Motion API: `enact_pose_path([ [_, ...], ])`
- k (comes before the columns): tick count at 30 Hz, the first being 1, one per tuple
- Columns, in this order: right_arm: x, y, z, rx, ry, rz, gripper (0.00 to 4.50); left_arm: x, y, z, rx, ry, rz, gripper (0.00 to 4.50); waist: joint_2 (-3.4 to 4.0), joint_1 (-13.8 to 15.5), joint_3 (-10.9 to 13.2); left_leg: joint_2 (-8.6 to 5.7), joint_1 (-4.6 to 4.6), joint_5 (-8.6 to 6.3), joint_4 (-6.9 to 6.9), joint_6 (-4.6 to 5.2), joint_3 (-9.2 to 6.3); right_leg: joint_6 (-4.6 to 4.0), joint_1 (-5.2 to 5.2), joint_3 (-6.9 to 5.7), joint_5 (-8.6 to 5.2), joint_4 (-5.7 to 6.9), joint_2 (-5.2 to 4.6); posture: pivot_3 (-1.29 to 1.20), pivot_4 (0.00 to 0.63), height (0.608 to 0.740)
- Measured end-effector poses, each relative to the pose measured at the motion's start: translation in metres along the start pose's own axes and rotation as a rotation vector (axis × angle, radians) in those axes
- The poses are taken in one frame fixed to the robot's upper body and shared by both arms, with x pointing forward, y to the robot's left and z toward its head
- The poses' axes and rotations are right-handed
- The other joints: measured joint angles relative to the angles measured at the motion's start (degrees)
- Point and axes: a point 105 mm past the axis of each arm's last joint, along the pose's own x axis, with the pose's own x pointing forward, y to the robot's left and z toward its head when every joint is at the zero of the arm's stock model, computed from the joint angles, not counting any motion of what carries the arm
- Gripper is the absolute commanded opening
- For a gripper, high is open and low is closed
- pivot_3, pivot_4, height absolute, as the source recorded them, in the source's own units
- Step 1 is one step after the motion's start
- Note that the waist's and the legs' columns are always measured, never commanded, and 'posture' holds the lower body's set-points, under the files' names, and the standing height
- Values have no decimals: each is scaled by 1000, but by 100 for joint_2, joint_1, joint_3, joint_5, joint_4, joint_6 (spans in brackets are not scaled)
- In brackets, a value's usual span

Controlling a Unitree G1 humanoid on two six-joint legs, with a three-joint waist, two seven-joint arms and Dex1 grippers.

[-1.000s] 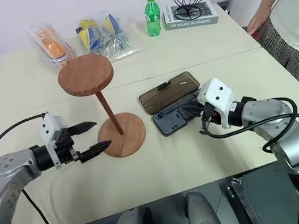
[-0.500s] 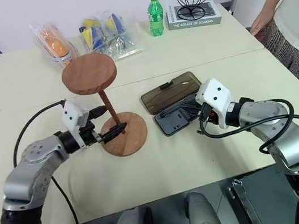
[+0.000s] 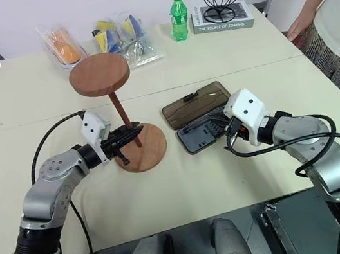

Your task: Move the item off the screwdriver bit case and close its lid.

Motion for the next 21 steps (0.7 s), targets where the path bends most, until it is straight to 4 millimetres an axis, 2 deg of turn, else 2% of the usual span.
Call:
enact_pose_path([
  [3,0,0,0,-1,-1,2,0,0,4,1,-11,-11,39,59,0,1,0,0,0,0,0,0,-1,4,0,0,2,0,0,0,150,740],
  [7,3,2,1,0,-8,8,0,-8,31,14,-1,-57,196,59,0,-1,0,0,1,0,0,0,-2,15,0,-1,8,2,1,0,150,740],
  [12,9,7,0,5,-14,36,0,-41,91,20,21,-87,546,59,0,-11,0,0,2,0,0,0,-1,20,-1,-2,11,5,2,0,150,740],
  [21,19,7,4,-7,-34,71,0,-92,176,14,2,-126,1019,59,-7,12,4,-3,-1,1,3,-1,-2,24,1,-8,13,5,1,0,150,740],
])
